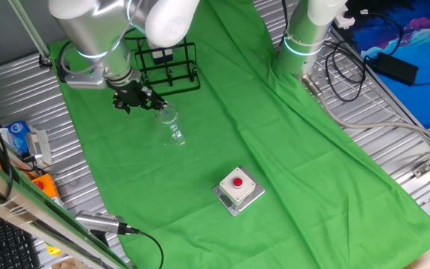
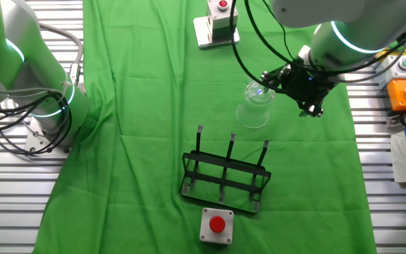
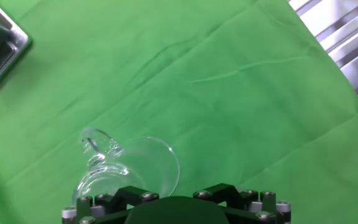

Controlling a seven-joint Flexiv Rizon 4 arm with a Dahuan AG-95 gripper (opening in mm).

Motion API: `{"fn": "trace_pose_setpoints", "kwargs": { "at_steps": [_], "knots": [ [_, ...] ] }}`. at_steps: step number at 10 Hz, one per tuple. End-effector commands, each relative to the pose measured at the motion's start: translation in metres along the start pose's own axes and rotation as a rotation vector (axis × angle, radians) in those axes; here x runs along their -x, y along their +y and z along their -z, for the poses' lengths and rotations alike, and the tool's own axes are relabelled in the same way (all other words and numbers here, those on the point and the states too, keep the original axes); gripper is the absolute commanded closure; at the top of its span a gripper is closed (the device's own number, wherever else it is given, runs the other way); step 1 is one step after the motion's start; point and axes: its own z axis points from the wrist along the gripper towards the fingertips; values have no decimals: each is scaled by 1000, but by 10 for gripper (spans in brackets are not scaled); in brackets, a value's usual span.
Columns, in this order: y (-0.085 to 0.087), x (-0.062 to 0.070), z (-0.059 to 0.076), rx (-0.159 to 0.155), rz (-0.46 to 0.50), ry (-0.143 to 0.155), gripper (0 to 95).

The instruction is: Take the cup off the cup rack

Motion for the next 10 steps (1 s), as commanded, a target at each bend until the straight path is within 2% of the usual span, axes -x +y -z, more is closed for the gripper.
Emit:
{"fn": "trace_pose_setpoints", "kwargs": {
  "at_steps": [1, 3, 4, 6, 10],
  "knots": [
    [-2, 0, -2, -8, 8, -6, 190],
    [-3, 0, -2, 9, 5, -23, 190],
    [-6, 2, 0, 8, 12, -24, 190],
    [-13, 5, 6, -7, 40, -21, 190],
    [-36, -1, 16, -55, 113, -43, 190]
  ]
}}
